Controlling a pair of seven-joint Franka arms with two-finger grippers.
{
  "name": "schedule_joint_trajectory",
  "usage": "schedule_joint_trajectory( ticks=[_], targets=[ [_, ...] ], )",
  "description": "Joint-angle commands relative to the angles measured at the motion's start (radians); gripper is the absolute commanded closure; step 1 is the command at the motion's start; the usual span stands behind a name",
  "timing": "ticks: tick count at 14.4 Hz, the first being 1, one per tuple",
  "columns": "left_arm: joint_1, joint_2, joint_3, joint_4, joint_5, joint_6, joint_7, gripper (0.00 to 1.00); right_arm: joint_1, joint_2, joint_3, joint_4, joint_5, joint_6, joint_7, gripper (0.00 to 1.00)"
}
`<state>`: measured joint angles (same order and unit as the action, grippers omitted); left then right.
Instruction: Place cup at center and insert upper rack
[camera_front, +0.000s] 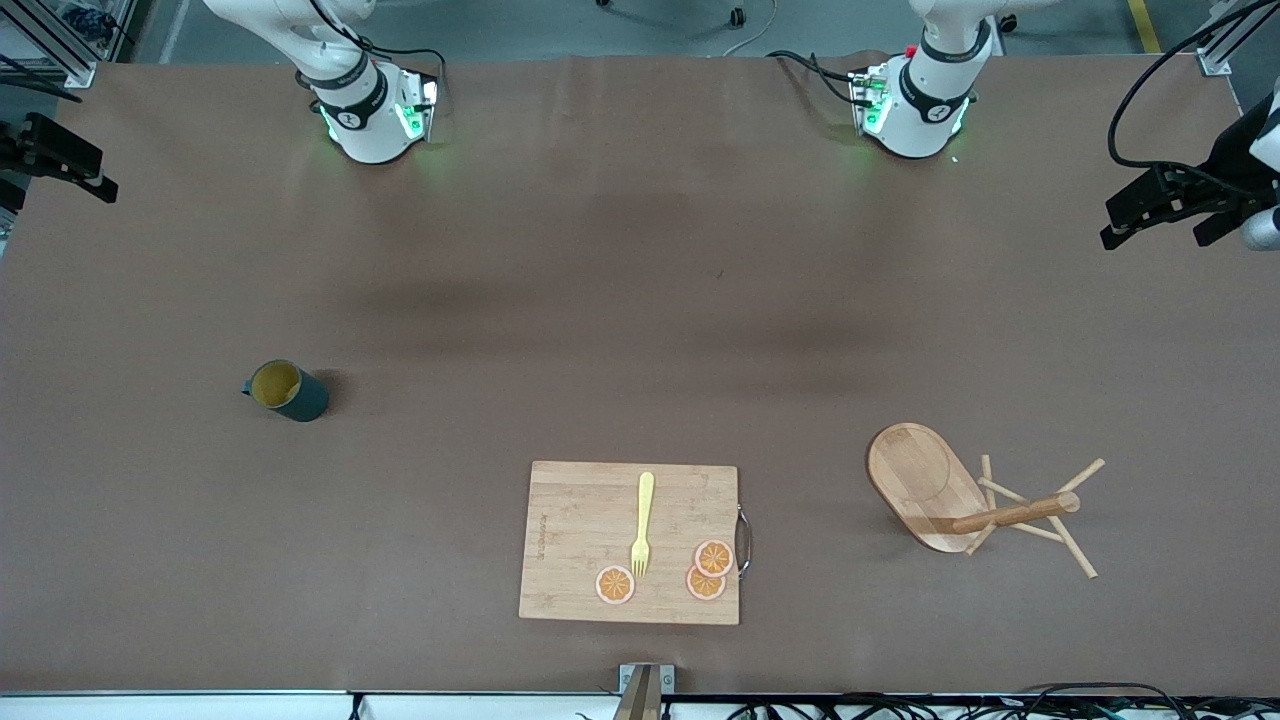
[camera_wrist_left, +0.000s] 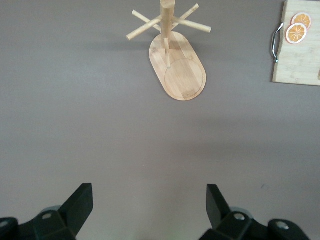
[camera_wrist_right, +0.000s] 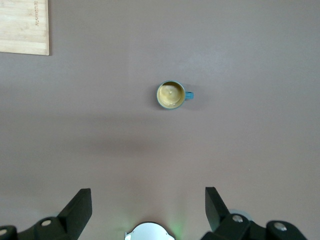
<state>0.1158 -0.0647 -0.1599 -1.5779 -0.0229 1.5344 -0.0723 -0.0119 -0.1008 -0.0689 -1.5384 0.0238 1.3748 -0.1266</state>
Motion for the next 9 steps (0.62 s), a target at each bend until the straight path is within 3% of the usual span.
schedule_joint_trajectory(
  ticks=[1, 9],
  targets=[
    [0.005, 0.011, -0.006, 0.024, 0.023, -0.025, 0.008, 0.0, -0.002, -0.031, -0.006, -0.029, 0.016, 0.0, 0.005, 0.0],
    [0.007, 0.059, 0.013, 0.064, 0.026, -0.025, -0.001, 0.0, 0.0, -0.028, -0.003, -0.019, 0.002, -0.005, 0.016, 0.0]
  ],
)
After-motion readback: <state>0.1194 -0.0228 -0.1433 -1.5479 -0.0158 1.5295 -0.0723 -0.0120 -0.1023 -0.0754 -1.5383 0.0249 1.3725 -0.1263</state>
